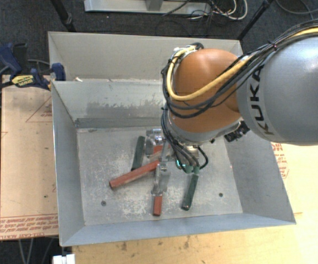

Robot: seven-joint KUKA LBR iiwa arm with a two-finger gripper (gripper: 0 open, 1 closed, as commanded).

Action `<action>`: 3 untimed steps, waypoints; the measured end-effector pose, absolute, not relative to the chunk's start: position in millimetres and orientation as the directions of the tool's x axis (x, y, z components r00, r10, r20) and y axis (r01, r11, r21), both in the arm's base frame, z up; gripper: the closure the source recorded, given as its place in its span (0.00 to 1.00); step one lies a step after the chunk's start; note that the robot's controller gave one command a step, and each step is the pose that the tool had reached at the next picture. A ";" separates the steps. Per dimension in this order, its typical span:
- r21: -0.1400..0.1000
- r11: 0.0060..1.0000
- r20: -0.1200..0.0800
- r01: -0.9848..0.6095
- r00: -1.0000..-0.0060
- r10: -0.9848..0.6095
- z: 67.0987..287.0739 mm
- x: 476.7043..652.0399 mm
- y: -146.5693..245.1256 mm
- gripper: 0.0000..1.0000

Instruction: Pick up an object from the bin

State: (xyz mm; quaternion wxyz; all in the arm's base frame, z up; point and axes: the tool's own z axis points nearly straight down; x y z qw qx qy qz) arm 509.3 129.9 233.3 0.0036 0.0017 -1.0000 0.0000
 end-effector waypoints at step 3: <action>0.002 0.999 -0.009 -0.053 -0.999 -0.053 234.7 531.2 128.1 1.00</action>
Offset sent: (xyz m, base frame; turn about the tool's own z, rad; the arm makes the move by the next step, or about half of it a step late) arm 0.0296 0.0053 -0.1510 -0.0363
